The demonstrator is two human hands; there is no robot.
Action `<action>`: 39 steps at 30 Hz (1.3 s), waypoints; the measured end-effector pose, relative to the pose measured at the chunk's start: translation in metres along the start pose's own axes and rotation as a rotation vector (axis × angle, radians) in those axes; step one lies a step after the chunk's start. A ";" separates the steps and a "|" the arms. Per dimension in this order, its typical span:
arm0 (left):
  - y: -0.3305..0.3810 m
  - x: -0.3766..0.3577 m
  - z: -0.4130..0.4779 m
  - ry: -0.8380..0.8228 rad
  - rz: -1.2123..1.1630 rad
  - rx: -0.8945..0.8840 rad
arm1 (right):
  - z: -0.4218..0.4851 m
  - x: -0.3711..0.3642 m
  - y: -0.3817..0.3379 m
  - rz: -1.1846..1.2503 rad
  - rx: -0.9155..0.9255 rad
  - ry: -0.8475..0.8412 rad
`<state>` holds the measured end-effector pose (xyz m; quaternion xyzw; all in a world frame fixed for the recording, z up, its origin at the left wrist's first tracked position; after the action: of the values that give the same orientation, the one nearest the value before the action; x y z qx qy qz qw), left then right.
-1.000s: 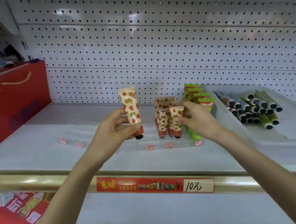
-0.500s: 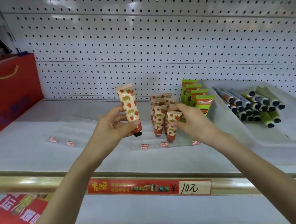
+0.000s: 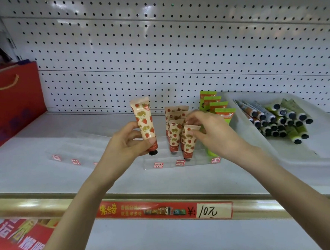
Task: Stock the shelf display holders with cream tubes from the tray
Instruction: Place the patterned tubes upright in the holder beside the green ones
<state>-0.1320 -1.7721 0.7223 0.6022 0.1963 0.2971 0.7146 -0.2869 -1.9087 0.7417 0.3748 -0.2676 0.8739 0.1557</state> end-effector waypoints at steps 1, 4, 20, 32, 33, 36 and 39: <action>0.000 0.000 0.000 -0.011 0.001 -0.005 | 0.001 0.003 -0.001 -0.020 0.020 0.024; 0.001 0.000 -0.002 -0.059 0.018 -0.024 | 0.006 0.017 -0.010 -0.008 0.084 0.150; -0.002 -0.005 -0.005 -0.183 0.078 -0.083 | 0.017 0.021 -0.051 0.408 0.012 -0.234; -0.017 0.007 -0.005 -0.081 0.581 -0.297 | 0.025 0.016 -0.033 0.282 0.043 -0.174; -0.018 0.009 -0.006 -0.074 0.627 -0.315 | 0.026 0.014 -0.031 0.240 0.059 -0.170; -0.021 0.010 -0.008 -0.070 0.699 -0.331 | 0.026 0.005 -0.024 0.105 0.114 -0.167; -0.023 0.011 -0.008 -0.067 0.721 -0.338 | 0.024 -0.002 -0.021 0.049 0.157 -0.160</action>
<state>-0.1248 -1.7611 0.6988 0.5159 -0.1027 0.5370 0.6595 -0.2622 -1.9063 0.7613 0.4476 -0.2188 0.8631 0.0827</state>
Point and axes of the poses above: each hand's wrist, its own z-axis towards the middle knuckle, its own x-axis out of the back of the hand, y = z × x, the point moved 3 cm from there along z, towards the middle knuckle, and after that the axes turned 15 degrees about y, right-handed, at the moved point
